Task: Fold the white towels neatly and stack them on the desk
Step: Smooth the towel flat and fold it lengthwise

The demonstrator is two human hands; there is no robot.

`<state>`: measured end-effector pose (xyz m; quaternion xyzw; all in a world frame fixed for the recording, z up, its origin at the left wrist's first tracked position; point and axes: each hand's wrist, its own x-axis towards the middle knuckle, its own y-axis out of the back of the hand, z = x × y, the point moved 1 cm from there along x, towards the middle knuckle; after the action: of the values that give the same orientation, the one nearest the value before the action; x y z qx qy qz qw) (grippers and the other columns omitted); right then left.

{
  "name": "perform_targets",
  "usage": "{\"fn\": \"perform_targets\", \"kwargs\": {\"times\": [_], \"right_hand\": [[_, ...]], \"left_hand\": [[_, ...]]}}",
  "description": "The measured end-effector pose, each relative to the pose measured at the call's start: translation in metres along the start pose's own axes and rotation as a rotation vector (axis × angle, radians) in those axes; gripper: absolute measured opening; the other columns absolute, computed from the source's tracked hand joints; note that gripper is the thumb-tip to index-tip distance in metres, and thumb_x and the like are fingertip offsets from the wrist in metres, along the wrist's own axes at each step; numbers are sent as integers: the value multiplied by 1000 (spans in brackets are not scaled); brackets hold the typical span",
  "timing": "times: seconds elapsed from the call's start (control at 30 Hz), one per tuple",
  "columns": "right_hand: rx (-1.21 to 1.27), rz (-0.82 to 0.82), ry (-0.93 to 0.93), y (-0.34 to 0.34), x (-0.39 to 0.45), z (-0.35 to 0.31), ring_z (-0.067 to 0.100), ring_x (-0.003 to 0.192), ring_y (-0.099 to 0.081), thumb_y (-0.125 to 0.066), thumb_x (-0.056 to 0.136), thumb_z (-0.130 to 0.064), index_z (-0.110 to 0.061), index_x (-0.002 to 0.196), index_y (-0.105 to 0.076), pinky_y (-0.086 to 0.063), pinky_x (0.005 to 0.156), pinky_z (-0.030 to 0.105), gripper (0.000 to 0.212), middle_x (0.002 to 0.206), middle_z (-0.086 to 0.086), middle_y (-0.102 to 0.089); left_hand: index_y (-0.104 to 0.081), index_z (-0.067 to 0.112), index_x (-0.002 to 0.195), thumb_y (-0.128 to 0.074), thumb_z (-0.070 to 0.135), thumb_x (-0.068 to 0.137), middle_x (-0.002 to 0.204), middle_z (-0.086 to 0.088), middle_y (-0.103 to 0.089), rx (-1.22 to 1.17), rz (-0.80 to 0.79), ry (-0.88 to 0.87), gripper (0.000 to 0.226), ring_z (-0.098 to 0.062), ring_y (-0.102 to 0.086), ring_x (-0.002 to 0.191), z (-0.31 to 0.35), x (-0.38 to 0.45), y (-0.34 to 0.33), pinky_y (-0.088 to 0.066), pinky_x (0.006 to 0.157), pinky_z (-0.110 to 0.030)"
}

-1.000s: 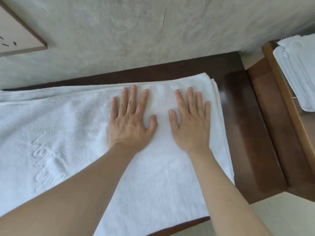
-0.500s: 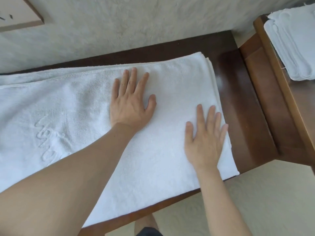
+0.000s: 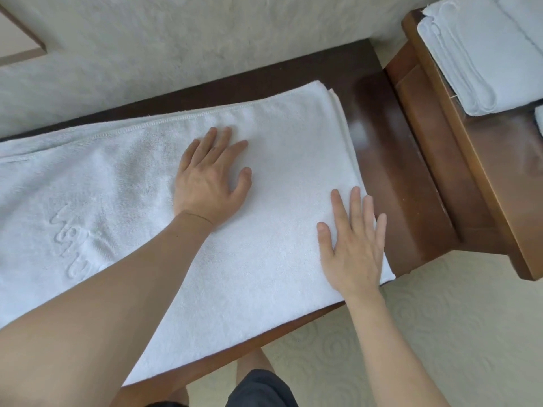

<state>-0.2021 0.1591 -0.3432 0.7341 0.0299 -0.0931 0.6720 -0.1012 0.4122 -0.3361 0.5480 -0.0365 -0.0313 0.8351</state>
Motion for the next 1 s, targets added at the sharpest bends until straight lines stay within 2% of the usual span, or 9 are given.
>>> {"fn": "perform_targets", "kwargs": {"times": [0.13,0.23,0.33,0.5,0.57,0.67,0.77,0.9,1.0], "right_hand": [[4,17,-99,8,-1,6,29,156,2,-6,105,-56,-25,162,-6,-5,123,60,65,169,7,-1],[52,2,79,10,-2,-33,27,156,8,-11,104,-58,-24,162,-7,5,124,57,67,169,6,1],[30,-33,221,2,0,-43,24,156,5,-13,104,-58,-30,162,-8,-2,125,55,64,169,5,1],[54,-17,-52,0,9,-22,21,155,12,1,102,-60,-33,161,0,2,124,55,65,169,3,7],[112,-1,-80,5,13,-39,23,155,14,1,100,-62,-31,161,1,7,123,55,69,169,4,8],[151,8,120,7,23,-82,26,155,9,-6,102,-60,-30,162,-1,7,124,52,67,169,6,5],[57,-10,260,0,29,-104,27,156,5,-11,104,-58,-33,161,-4,1,124,54,63,169,5,2],[47,11,138,-1,34,-87,26,156,1,-12,103,-57,-33,161,-6,-1,125,52,63,170,5,-2],[71,-7,-32,3,39,-85,26,156,6,-8,101,-58,-26,162,0,3,124,54,69,169,6,4]], "left_hand": [[-50,28,144,-35,49,97,160,0,-36,8,8,-4,54,-19,-21,152,2,-1,0,-9,125,-36],[-51,27,144,-34,49,96,159,0,-37,9,13,3,55,-18,-22,152,3,-2,1,-9,125,-35],[-51,27,144,-34,48,96,159,0,-38,6,19,0,55,-18,-23,152,2,-3,1,-10,125,-35],[-51,27,144,-35,48,96,158,0,-40,-8,26,6,55,-16,-25,151,0,-4,0,-13,125,-36],[-52,26,144,-36,46,96,157,0,-41,-10,39,4,55,-17,-26,151,0,-4,-1,-14,125,-35],[-51,25,145,-34,43,97,158,0,-40,2,48,-4,54,-17,-26,151,-1,-5,-4,-14,125,-37],[-47,18,148,-25,41,101,159,-3,-38,-91,-8,-20,56,-18,-23,152,-5,-4,-1,-10,126,-39],[-28,21,157,-20,47,101,166,-4,-20,-33,-151,-63,63,-18,-8,155,-24,-15,15,1,126,-41],[-13,30,160,-19,53,100,168,1,-3,109,-129,132,65,-17,6,155,-58,-54,29,8,125,-43]]}}
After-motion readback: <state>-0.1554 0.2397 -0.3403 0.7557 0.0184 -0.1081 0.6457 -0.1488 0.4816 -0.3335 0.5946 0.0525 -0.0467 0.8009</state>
